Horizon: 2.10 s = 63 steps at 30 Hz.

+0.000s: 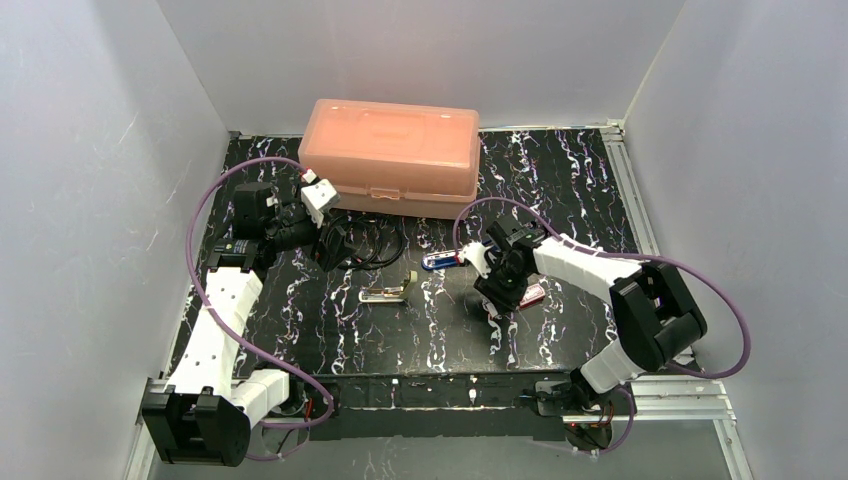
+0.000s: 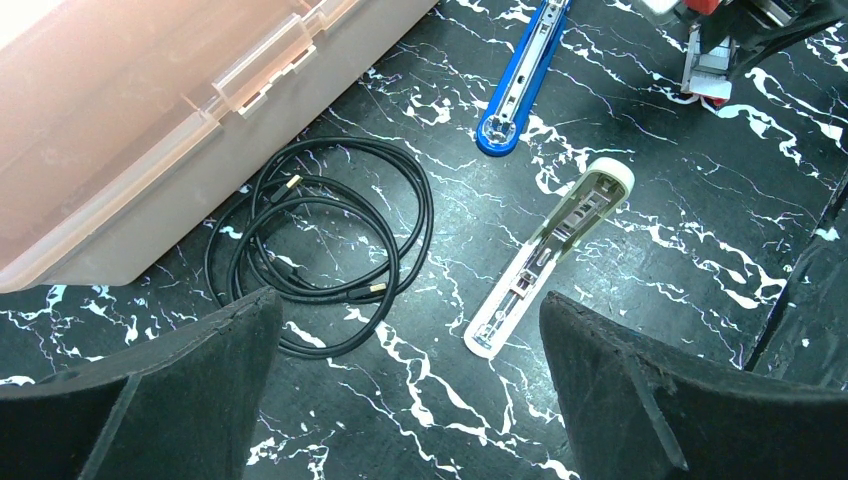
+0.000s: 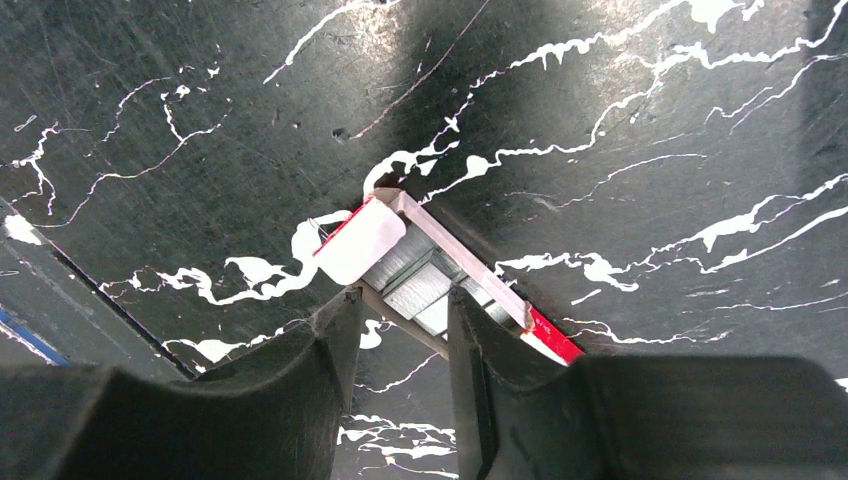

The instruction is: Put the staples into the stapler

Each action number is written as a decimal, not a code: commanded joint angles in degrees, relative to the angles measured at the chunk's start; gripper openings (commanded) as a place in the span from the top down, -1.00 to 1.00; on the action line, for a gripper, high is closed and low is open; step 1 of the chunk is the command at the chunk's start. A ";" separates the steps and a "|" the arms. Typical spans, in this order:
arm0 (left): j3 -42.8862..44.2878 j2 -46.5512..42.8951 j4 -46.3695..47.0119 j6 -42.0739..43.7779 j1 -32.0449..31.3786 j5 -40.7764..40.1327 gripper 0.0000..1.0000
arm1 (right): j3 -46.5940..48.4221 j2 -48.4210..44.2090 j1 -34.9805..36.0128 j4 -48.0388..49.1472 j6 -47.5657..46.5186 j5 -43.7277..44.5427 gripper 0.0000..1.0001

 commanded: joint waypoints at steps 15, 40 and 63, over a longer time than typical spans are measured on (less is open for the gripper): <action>1.13 -0.81 -0.69 0.26 -0.29 0.35 -0.97 | 2.82 1.56 0.93 1.10 2.94 1.82 0.17; 0.85 -1.53 -0.93 0.79 -0.36 0.68 -0.97 | 4.43 3.77 0.99 1.37 4.51 2.31 0.18; 1.44 -1.12 -0.91 0.94 -0.42 1.05 -0.97 | -2.36 -2.12 3.29 6.17 2.63 8.49 0.19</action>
